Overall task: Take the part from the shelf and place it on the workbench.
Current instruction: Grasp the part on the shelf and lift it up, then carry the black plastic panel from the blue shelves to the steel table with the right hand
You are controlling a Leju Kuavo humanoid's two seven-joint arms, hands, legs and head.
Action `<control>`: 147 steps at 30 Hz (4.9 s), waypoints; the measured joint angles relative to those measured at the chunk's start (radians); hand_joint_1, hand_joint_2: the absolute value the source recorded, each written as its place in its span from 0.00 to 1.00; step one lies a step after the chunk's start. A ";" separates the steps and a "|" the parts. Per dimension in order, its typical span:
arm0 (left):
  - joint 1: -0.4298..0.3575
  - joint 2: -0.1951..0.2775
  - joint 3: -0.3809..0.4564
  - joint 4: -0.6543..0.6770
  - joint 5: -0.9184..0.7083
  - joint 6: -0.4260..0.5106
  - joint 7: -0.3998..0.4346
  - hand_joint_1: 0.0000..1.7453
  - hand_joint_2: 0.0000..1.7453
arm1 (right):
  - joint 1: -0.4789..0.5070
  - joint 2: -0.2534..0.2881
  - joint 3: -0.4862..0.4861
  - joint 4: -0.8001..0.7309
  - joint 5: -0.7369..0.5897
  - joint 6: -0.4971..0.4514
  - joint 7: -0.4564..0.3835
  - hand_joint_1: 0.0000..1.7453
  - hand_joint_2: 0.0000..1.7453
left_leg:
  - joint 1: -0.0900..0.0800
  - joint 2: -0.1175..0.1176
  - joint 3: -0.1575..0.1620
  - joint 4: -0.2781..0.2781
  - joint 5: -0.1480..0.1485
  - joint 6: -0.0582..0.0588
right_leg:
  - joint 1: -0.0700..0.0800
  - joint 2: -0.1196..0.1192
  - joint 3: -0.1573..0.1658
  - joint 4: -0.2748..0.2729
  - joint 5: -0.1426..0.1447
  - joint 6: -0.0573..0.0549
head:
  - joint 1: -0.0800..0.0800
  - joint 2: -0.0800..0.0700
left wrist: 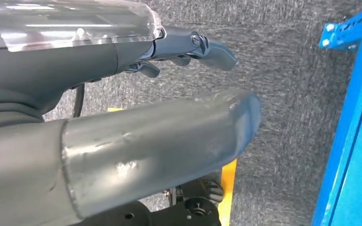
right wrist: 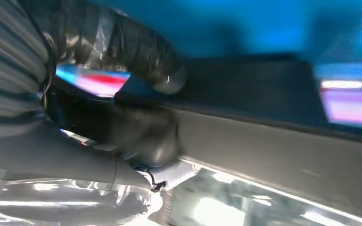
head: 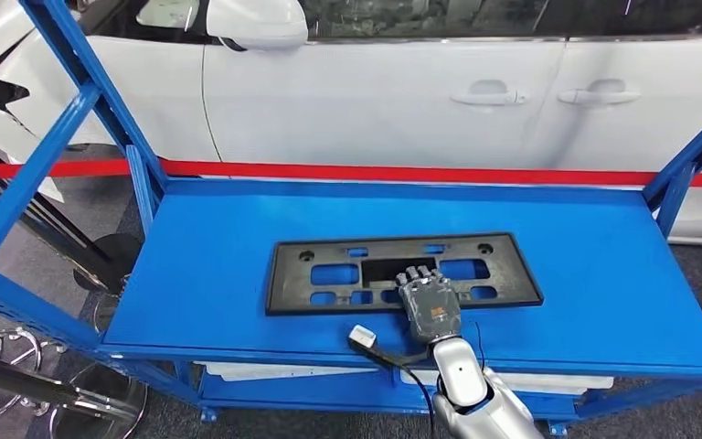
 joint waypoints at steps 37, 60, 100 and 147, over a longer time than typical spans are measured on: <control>-0.003 0.010 0.151 0.000 -0.030 0.110 0.090 0.00 1.00 | 0.009 -0.181 -0.258 -0.786 -1.398 0.379 -0.763 1.00 1.00 | 0.010 0.004 0.001 0.019 -0.028 -0.020 | -0.018 -0.001 -0.014 0.009 -0.001 0.003 | 0.000 0.000; -0.005 0.030 0.221 0.000 0.008 0.106 0.072 0.00 1.00 | 0.047 -0.216 -0.313 -1.018 -1.755 0.761 -0.771 1.00 1.00 | 0.002 0.007 0.002 -0.005 0.005 0.027 | -0.006 -0.003 -0.102 0.223 -0.097 0.024 | 0.000 0.000; -0.016 0.017 0.248 0.000 -0.038 0.076 0.037 0.00 1.00 | 0.284 -0.284 -0.311 -1.116 -1.593 0.872 -0.886 1.00 1.00 | 0.005 0.065 -0.045 0.085 -0.066 -0.024 | -0.015 -0.036 0.032 -0.012 -0.018 -0.002 | -0.001 0.000; -0.018 0.018 0.265 0.000 -0.081 0.094 0.036 0.00 1.00 | 0.308 -0.308 -0.277 -1.119 -1.634 0.974 -0.912 1.00 1.00 | -0.007 0.022 0.103 -0.050 -0.048 0.028 | -0.009 -0.004 -0.127 0.139 -0.066 0.027 | -0.002 0.000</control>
